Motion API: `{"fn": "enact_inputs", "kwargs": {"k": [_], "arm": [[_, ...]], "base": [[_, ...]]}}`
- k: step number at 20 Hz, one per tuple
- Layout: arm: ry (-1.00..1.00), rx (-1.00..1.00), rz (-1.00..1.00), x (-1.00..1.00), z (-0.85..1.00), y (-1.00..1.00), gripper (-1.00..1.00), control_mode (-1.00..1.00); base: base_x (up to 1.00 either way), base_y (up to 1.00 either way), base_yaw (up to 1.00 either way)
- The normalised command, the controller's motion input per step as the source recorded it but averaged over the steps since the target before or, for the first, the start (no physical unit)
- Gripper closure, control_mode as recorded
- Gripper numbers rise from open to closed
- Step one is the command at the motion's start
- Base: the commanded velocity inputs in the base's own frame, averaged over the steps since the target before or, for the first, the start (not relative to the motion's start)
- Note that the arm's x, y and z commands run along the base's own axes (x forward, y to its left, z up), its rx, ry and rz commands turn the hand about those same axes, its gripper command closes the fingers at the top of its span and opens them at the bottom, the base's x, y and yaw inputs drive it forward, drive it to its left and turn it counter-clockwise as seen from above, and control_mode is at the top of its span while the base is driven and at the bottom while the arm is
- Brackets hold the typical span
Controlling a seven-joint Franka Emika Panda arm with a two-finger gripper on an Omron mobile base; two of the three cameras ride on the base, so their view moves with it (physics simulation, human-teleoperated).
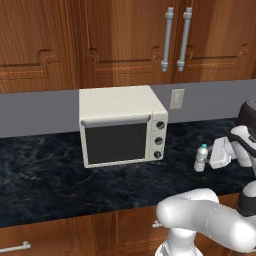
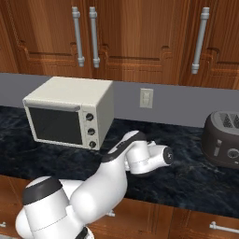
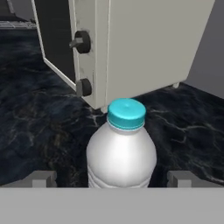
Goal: Take the bottled waters from the counter and place them in the freezer to freeze. Close the freezer door after placing the bottles.
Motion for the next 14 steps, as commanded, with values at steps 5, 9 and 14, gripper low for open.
{"fn": "enact_inputs", "kwargs": {"k": [5,9,14], "arm": [[0.0,0.0,0.0,0.11,-0.13,0.01,-1.0,-1.0],[0.0,0.0,0.0,0.04,-0.01,0.0,-1.0,-1.0],[0.0,0.0,0.0,0.0,0.0,0.01,-1.0,-1.0]], "base": [[0.0,0.0,0.0],[0.0,0.0,0.0],[0.0,0.0,0.0]]}}
